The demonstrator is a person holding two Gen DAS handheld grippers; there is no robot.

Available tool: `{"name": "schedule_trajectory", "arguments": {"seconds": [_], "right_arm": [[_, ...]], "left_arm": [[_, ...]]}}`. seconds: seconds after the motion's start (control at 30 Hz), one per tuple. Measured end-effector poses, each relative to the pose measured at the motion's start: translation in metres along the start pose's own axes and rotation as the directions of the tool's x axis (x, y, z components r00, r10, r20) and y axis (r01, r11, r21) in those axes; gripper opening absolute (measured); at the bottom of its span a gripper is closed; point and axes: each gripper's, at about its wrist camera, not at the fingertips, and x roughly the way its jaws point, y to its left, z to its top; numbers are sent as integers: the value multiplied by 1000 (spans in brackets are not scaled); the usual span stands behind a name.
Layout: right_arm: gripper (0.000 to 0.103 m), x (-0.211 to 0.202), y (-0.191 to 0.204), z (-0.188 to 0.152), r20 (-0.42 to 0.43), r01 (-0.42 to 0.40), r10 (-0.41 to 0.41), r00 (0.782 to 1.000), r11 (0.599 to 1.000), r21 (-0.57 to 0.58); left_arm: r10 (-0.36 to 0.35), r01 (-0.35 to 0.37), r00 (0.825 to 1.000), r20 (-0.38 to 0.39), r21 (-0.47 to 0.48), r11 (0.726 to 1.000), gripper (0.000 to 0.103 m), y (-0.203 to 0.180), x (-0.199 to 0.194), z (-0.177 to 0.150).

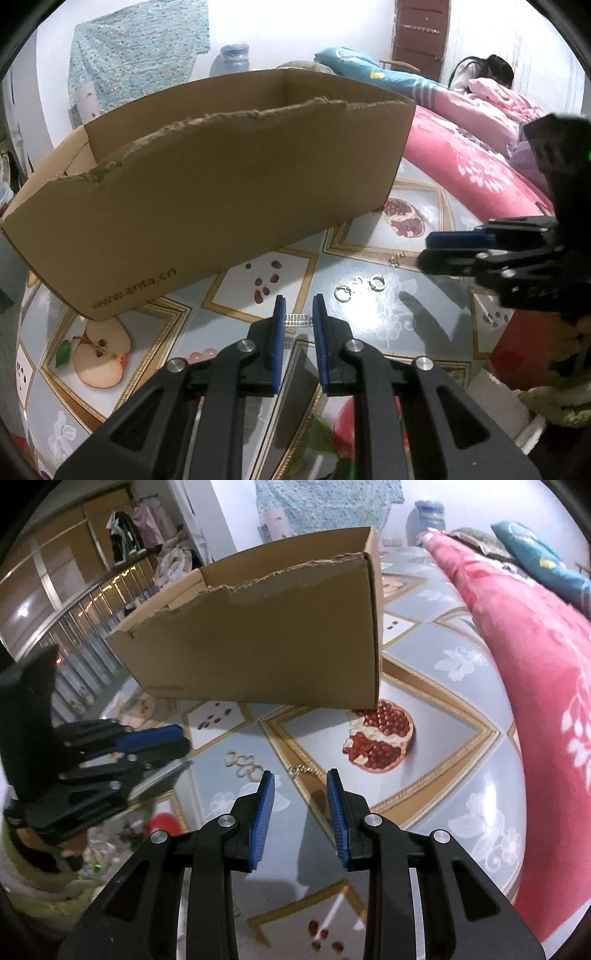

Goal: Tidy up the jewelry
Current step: 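Close the left gripper on the small silver bar, then carry the silver bar into the box and open the left gripper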

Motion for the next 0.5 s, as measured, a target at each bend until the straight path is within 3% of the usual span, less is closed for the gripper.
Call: {"name": "schedule_trajectory", "arguments": {"seconds": [0.23, 0.33, 0.4, 0.5], "right_arm": [[26, 20, 12, 0, 29, 79, -76, 997, 990, -115], [14, 21, 20, -3, 51, 136, -129, 990, 975, -175], [3, 21, 20, -3, 44, 125, -119, 992, 977, -171], [0, 20, 12, 0, 32, 100, -97, 995, 986, -133]], "left_arm": [[-9, 9, 1000, 5, -22, 1000, 14, 4, -2, 1], [-11, 11, 1000, 6, -23, 1000, 14, 5, -2, 0], [-11, 12, 1000, 8, -23, 1000, 14, 5, -3, 0], [-12, 13, 1000, 17, -26, 1000, 14, 6, -6, 0]]}}
